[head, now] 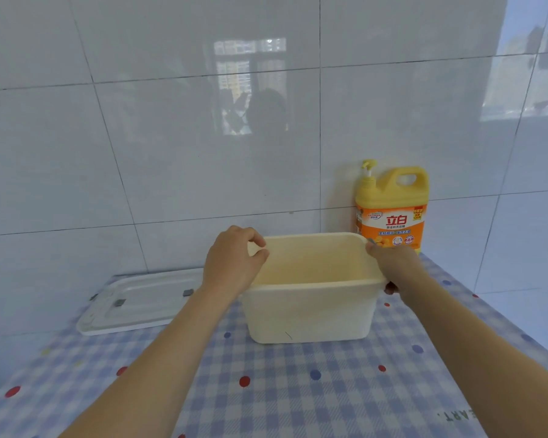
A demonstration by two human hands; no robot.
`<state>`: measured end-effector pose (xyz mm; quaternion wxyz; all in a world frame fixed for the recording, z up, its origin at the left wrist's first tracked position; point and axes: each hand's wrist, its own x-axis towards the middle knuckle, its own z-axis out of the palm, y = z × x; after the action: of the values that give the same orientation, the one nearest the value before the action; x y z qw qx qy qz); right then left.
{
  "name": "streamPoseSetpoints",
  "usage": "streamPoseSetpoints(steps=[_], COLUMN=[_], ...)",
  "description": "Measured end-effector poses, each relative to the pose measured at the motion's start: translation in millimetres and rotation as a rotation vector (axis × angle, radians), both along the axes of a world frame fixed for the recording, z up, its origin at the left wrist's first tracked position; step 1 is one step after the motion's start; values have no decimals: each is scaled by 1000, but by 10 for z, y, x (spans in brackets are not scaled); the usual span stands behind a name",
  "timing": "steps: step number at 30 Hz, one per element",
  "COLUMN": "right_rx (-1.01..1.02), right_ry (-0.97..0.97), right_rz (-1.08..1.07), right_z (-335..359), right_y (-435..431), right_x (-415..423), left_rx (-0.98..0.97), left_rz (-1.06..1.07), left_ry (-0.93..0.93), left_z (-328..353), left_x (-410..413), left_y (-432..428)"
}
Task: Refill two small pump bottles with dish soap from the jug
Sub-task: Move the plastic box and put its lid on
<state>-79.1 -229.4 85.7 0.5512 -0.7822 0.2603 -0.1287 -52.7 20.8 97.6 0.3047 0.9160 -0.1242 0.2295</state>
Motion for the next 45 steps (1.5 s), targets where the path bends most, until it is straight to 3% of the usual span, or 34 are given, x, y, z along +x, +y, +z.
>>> streamPoseSetpoints(steps=[3, 7, 10, 12, 14, 18, 22, 30, 36, 45], right_rx=[49, 148, 151, -6, -316, -659, -822, -906, -974, -1200], right_ry=[26, 36, 55, 83, 87, -205, -406, -489, -392, -68], right_rz=[-12, -32, -33, -11, -16, -42, 155, 521, 663, 826], right_z=[22, -7, 11, 39, 89, 304, 478, 320, 43, -436], right_y=[-46, -75, -74, -60, -26, 316, 951, 2245, 2776, 2953], right_x=[11, 55, 60, 39, 3, -48, -29, 40, 194, 440], left_rx=[-113, -411, -415, -386, -403, -469, -442, -305, -194, -108], left_rz=[-8, -42, -34, -36, -53, -10, 49, 143, 134, 117], left_ry=[137, 293, 282, 282, 284, 175, 56, -39, -23, 84], left_z=[-64, -114, -119, -115, -117, -110, -62, -69, -357, -827], left_x=[15, 36, 47, 38, 40, 61, 57, 26, 142, 231], left_y=[58, 187, 238, 238, 246, 403, 714, 1477, 1827, 2060])
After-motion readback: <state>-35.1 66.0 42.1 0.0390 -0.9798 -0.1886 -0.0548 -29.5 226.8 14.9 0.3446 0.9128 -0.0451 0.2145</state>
